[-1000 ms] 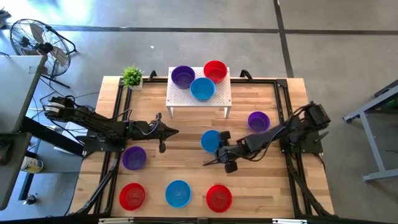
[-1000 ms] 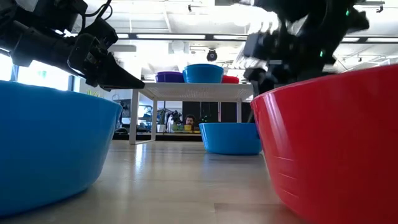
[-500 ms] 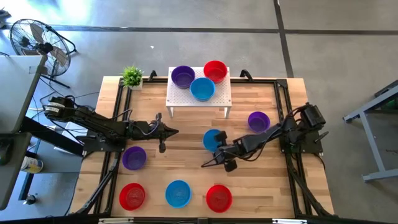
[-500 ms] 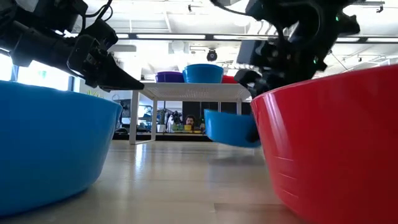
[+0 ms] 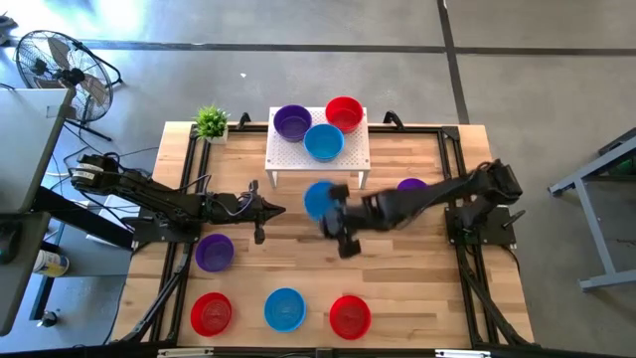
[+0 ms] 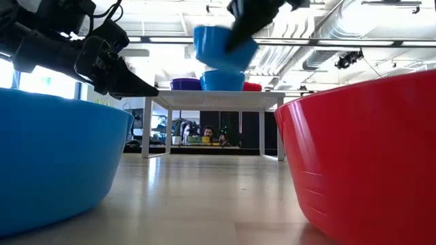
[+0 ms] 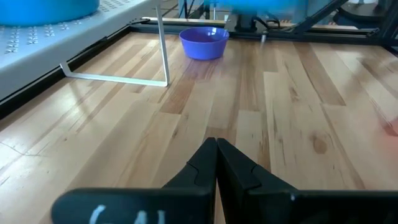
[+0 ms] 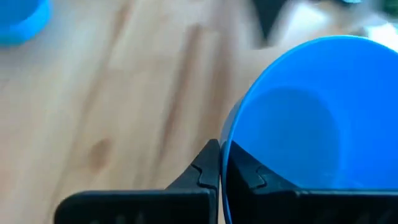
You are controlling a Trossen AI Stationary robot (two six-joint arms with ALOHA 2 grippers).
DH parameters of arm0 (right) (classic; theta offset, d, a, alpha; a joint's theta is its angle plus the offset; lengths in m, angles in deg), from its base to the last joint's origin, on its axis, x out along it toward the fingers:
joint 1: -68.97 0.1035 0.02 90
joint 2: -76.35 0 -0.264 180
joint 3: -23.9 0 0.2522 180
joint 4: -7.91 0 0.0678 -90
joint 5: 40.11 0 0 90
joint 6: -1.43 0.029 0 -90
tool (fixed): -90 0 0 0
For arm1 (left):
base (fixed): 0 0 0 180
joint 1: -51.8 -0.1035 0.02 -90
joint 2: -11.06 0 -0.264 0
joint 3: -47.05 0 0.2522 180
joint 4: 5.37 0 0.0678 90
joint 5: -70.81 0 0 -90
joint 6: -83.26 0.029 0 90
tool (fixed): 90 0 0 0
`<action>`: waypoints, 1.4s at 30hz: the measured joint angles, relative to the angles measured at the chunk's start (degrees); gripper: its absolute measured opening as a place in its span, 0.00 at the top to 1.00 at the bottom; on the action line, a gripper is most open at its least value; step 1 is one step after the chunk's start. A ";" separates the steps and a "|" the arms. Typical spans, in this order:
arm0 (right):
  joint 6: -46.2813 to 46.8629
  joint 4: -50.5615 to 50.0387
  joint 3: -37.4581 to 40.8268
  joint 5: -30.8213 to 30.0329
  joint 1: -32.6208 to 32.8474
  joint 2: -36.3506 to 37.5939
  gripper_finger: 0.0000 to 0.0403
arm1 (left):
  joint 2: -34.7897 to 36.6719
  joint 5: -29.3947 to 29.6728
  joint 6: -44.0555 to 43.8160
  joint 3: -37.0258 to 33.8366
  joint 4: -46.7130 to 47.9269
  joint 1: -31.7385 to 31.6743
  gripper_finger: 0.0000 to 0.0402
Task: Pick & Place Mini bowls
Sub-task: Stack the blue bowl on the blue bowl on the shelf
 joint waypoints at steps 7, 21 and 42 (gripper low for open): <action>0.24 -10.73 -15.80 -0.20 -12.37 -1.95 1.00 | 0.00 -0.17 0.22 0.00 -0.06 0.00 1.00; -1.87 -18.41 -26.52 11.68 -26.24 -10.38 1.00 | 0.00 -0.15 0.22 0.00 0.07 -0.02 1.00; -2.75 -16.24 -25.49 13.03 -26.53 -10.34 0.77 | 0.00 -0.12 0.22 0.00 0.13 -0.02 1.00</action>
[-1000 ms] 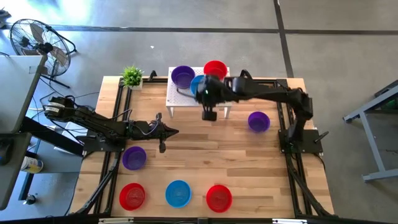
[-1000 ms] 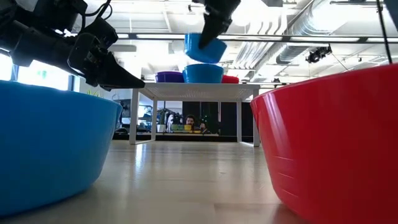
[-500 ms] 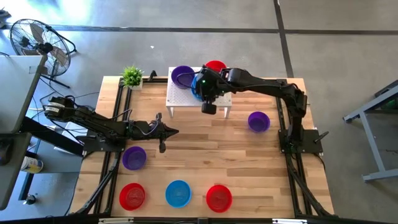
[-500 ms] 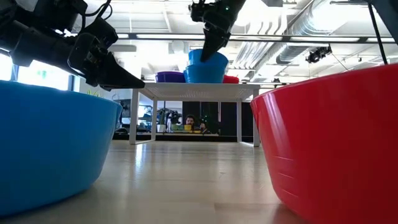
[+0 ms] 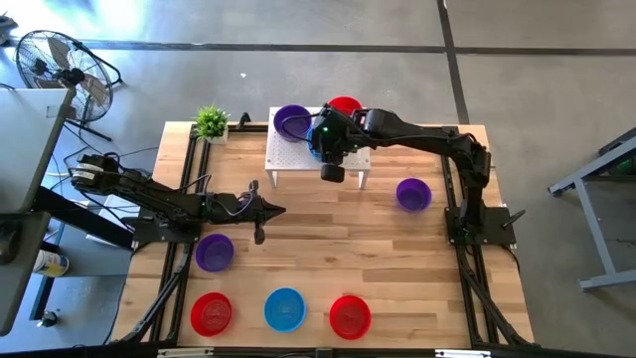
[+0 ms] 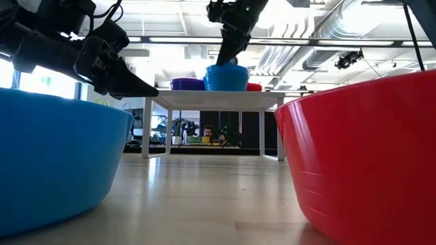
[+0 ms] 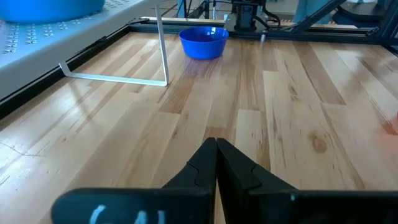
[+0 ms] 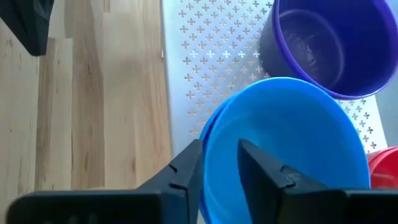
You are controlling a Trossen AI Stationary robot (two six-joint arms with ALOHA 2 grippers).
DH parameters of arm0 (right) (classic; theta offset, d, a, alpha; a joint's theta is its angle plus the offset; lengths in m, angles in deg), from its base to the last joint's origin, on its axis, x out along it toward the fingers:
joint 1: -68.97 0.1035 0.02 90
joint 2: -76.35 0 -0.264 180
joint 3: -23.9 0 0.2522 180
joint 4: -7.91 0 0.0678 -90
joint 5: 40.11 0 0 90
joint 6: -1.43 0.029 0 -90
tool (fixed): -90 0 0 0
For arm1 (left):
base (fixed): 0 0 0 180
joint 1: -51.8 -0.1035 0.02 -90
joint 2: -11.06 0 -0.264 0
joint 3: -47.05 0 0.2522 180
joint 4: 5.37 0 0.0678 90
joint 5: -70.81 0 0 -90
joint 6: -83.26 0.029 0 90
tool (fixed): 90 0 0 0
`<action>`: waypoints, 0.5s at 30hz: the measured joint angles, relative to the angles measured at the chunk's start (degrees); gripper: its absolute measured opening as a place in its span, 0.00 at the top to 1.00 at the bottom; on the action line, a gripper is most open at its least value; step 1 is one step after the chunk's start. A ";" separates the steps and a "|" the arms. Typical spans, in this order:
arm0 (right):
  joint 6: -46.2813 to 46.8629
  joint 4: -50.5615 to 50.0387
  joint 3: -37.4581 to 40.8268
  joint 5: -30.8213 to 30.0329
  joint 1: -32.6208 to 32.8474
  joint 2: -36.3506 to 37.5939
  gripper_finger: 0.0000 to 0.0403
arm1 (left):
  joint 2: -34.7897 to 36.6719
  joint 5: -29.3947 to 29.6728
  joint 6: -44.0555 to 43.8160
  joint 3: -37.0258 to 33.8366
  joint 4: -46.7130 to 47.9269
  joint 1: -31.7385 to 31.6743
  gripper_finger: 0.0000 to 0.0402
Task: Pick & Place Mini bowls
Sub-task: Stack the blue bowl on the blue bowl on the shelf
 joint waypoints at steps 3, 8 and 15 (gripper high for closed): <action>0.18 0.02 -0.01 0.00 0.00 0.51 0.72 | 0.00 0.01 -0.01 0.01 0.02 0.00 1.00; 0.33 -3.21 -0.02 -1.71 0.05 2.93 0.72 | 0.00 0.20 0.00 0.02 0.62 0.02 1.00; 3.20 -13.71 -0.07 -6.86 -0.86 5.68 0.97 | -0.02 0.18 0.00 0.04 0.95 0.01 1.00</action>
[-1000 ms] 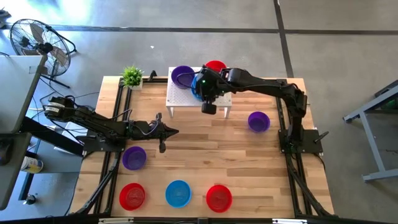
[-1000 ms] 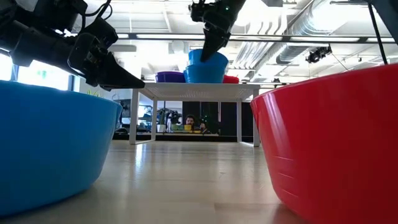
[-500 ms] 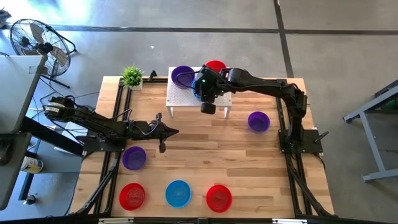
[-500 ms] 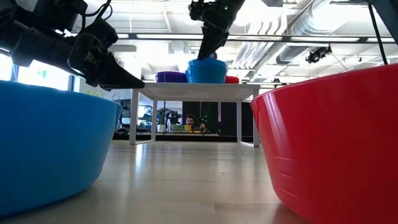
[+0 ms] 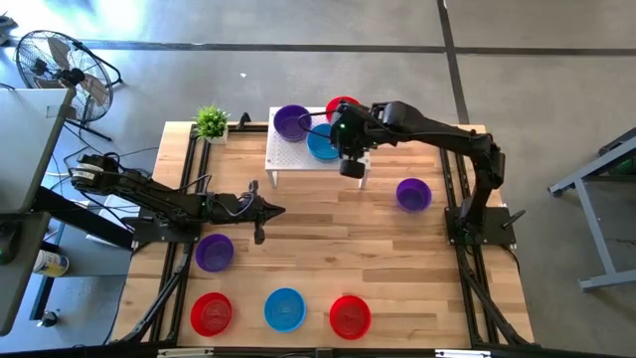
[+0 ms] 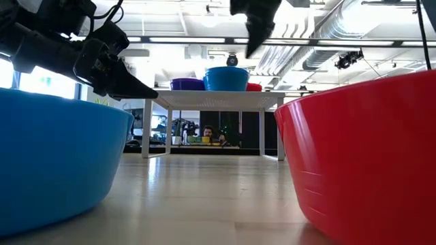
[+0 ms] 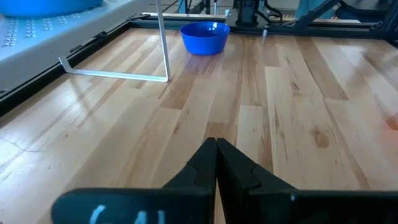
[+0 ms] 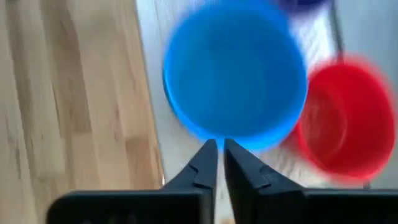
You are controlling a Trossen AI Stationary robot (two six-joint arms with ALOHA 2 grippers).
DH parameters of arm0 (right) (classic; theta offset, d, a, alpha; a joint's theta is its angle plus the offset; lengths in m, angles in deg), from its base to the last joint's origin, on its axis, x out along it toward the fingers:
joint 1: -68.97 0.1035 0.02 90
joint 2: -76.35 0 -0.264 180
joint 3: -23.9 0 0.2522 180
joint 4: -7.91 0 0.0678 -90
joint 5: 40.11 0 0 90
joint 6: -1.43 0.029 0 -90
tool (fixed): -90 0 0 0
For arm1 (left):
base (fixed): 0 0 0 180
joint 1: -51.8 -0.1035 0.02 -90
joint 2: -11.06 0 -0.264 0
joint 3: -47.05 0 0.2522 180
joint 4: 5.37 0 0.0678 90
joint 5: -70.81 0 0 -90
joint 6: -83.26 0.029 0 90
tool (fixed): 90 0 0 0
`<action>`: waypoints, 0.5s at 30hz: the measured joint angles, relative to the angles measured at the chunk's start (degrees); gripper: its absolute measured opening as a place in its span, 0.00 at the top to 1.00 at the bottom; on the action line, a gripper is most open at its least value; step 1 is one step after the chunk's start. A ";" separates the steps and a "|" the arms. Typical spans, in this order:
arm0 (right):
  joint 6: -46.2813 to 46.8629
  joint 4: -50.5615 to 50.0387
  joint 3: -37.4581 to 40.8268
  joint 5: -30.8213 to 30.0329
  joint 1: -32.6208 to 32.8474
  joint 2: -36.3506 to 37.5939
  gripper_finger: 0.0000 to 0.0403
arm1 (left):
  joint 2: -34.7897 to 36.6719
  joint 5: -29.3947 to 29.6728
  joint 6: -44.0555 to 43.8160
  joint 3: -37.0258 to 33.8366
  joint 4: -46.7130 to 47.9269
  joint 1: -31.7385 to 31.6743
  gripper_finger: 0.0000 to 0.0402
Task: Pick & Place Mini bowls
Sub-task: Stack the blue bowl on the blue bowl on the shelf
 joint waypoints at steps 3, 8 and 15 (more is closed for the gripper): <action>1.66 -3.48 0.07 -1.63 -0.97 -1.51 0.96 | 0.00 0.00 -0.02 0.00 0.00 0.00 1.00; 1.44 -3.18 0.09 -2.24 -2.23 -3.19 0.98 | 0.00 -0.02 -0.02 0.00 -0.02 -0.01 1.00; 1.27 -2.54 0.09 -1.24 -3.06 -3.78 0.99 | 0.01 -0.04 -0.01 0.00 0.01 0.00 1.00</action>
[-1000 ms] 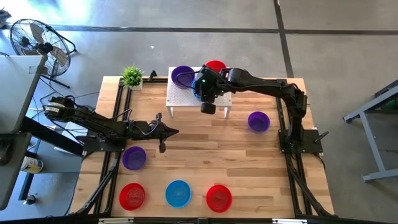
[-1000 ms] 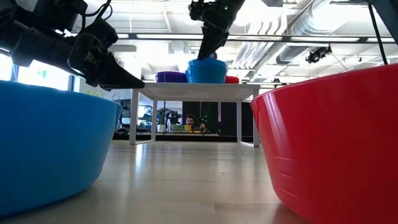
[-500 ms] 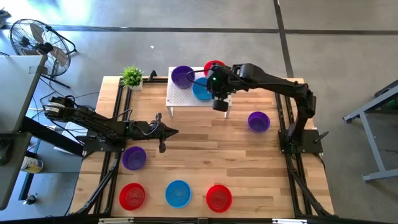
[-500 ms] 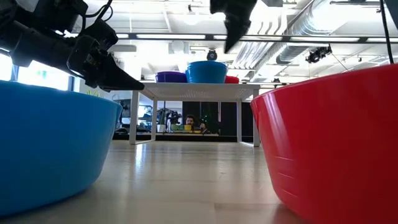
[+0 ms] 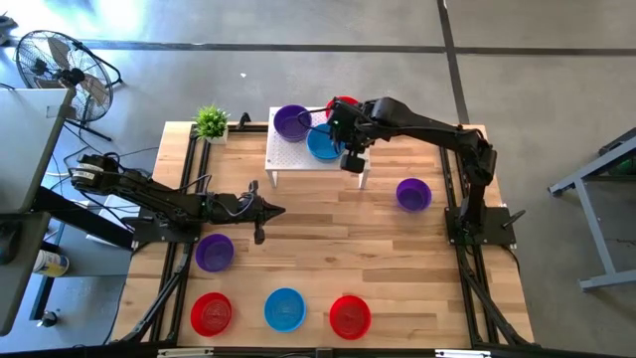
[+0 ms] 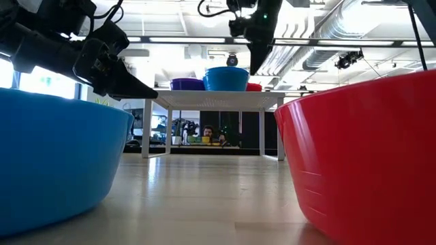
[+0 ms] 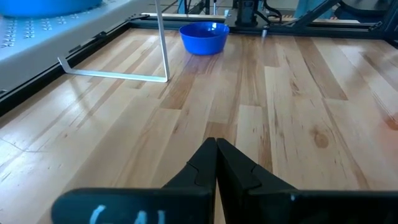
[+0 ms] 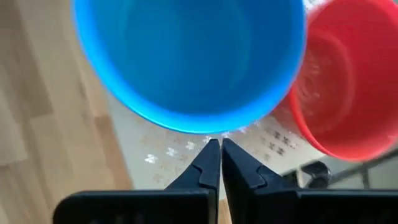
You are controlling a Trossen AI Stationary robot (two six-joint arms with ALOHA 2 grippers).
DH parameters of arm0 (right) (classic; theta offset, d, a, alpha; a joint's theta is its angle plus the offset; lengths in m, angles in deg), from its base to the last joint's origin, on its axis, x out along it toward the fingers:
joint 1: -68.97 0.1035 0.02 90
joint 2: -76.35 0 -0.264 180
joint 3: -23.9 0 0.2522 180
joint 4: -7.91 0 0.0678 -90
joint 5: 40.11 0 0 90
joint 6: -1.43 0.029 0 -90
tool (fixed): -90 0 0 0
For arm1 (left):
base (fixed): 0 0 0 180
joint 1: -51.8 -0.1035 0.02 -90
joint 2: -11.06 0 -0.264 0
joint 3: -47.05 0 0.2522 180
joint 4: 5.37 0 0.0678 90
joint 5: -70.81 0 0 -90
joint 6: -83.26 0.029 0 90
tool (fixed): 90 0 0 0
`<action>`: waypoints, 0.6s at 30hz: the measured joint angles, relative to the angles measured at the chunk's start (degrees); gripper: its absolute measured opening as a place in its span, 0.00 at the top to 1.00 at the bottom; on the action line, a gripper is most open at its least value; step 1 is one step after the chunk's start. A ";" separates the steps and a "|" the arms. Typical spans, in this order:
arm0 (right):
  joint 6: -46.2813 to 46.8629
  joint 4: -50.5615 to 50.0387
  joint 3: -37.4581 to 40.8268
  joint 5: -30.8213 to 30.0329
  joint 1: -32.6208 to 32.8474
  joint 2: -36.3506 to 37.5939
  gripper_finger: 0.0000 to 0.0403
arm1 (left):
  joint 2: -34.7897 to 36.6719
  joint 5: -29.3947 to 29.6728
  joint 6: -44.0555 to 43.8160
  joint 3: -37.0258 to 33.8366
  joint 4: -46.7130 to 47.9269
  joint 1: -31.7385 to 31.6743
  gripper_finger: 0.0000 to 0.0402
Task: Pick & Place Mini bowls
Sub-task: Stack the blue bowl on the blue bowl on the shelf, then stack the purple bowl on the purple bowl on the shelf
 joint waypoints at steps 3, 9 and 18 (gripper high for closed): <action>-1.08 2.36 0.00 2.04 0.19 0.00 1.00 | -0.01 0.00 -0.01 0.00 -0.01 0.00 1.00; -2.14 4.30 0.00 2.77 0.17 -0.02 1.00 | 0.01 -0.02 0.01 0.00 0.01 0.00 1.00; -2.91 2.91 0.02 3.69 0.78 1.57 1.00 | 0.01 -0.28 0.00 -0.02 0.45 0.00 1.00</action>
